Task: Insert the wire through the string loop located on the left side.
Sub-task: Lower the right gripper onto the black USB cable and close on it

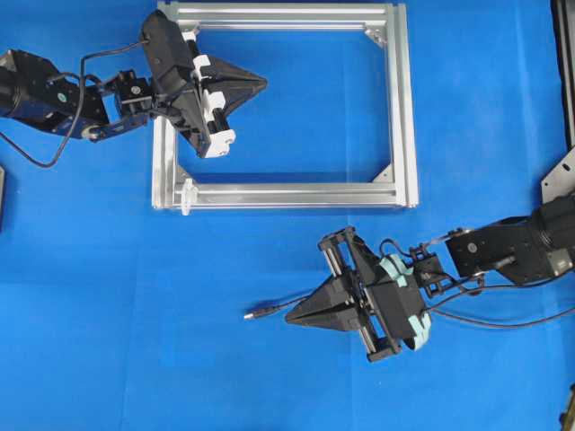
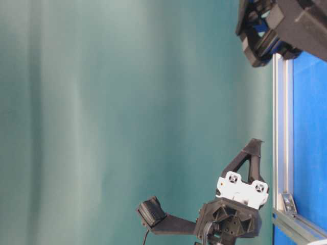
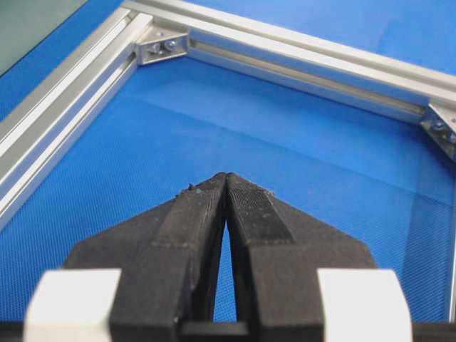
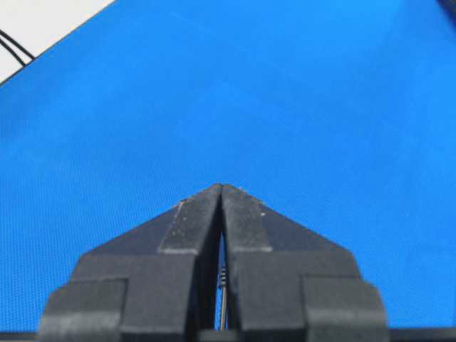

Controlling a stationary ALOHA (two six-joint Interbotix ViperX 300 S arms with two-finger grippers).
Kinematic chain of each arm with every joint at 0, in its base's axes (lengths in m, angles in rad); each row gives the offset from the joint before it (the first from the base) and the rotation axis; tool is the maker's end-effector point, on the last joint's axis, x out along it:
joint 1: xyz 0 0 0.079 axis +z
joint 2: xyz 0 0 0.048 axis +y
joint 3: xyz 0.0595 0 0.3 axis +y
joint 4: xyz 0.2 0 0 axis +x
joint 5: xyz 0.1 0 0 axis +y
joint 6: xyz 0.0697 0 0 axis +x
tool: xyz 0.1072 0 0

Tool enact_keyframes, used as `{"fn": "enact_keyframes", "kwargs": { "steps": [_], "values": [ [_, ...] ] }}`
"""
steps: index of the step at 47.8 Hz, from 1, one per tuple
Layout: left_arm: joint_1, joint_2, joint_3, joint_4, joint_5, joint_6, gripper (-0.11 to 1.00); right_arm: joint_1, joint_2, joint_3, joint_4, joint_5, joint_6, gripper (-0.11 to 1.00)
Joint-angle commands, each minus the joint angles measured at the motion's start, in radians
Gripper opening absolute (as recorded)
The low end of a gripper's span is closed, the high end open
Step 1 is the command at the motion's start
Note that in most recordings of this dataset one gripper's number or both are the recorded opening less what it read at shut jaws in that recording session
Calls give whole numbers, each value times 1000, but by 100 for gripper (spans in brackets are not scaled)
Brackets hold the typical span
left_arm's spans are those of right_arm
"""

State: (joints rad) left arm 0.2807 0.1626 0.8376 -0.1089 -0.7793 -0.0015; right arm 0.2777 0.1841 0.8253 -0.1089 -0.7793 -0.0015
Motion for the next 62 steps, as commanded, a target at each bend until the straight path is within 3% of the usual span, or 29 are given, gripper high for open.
{"fn": "enact_keyframes", "kwargs": {
  "steps": [1, 18, 30, 36, 45, 48, 53, 62],
  "values": [
    [-11, -44, -9, 17, 2, -3, 0, -6, -61, -8, 2, -5, 3, 1],
    [-11, -49, 2, 18, 2, -5, 0, -17, -77, 8, 3, 20, 9, -2],
    [-6, -49, 5, 18, 2, -5, 0, -29, -77, 9, 3, 28, 54, -1],
    [-6, -49, 6, 17, 2, -5, 0, -29, -77, 11, 3, 40, 77, 18],
    [-6, -51, 11, 17, 3, -5, 0, -29, -75, 8, 5, 51, 87, 74],
    [-6, -51, 12, 17, 3, -5, 0, -29, -75, 8, 9, 52, 87, 88],
    [-6, -51, 12, 17, 3, -5, 0, -29, -74, 11, 25, 54, 87, 81],
    [-6, -51, 12, 17, 3, -5, 0, -25, -38, 8, 63, 57, 91, 84]
  ]
}}
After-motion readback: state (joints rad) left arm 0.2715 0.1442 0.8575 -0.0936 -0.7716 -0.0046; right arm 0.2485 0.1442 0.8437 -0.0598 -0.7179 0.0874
